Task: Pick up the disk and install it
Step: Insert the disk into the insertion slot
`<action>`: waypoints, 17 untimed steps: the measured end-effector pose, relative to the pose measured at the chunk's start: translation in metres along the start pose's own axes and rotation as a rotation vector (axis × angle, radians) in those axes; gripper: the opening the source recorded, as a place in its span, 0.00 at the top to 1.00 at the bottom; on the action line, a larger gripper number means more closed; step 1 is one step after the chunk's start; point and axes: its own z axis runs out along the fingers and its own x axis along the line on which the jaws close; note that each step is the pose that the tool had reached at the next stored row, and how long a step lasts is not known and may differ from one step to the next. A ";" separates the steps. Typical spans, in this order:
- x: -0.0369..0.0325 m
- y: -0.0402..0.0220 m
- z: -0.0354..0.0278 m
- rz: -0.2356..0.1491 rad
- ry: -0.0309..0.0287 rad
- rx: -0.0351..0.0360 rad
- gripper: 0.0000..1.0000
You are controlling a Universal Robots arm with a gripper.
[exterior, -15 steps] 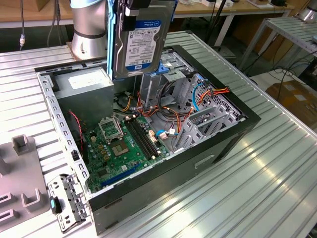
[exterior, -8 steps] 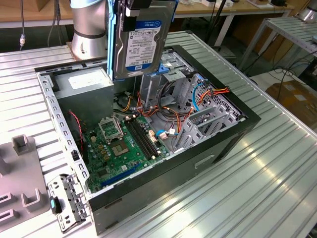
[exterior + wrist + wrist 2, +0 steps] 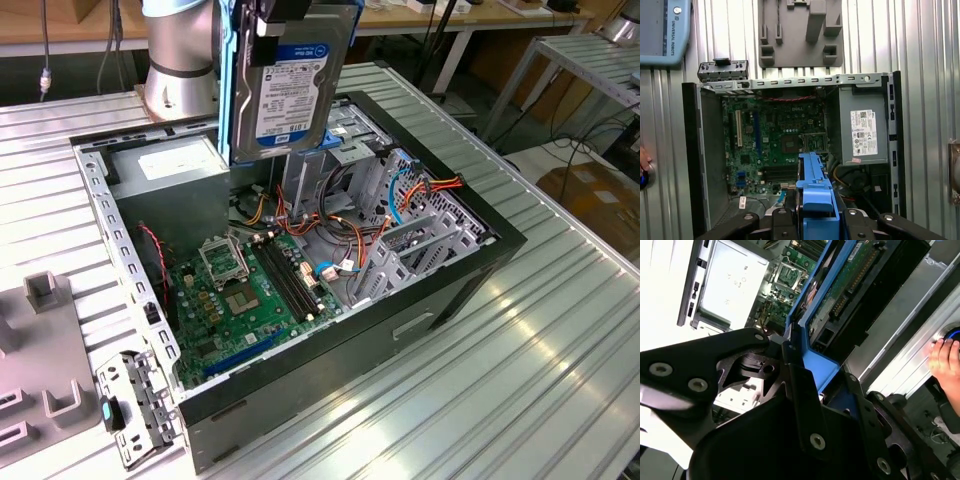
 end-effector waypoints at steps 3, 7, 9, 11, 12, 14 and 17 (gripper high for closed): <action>0.0061 -0.0004 0.0000 0.000 0.0001 0.0000 0.63; 0.0118 -0.0008 0.0000 0.000 0.0001 0.0000 0.63; 0.0140 -0.0010 0.0000 0.000 0.0000 0.0000 0.63; 0.0164 -0.0012 0.0000 0.000 0.0000 0.0000 0.63; 0.0183 -0.0013 0.0000 0.000 0.0000 0.0000 0.63; 0.0215 -0.0015 0.0000 0.000 0.0001 0.0000 0.63; 0.0256 -0.0018 0.0000 0.000 0.0000 0.0000 0.63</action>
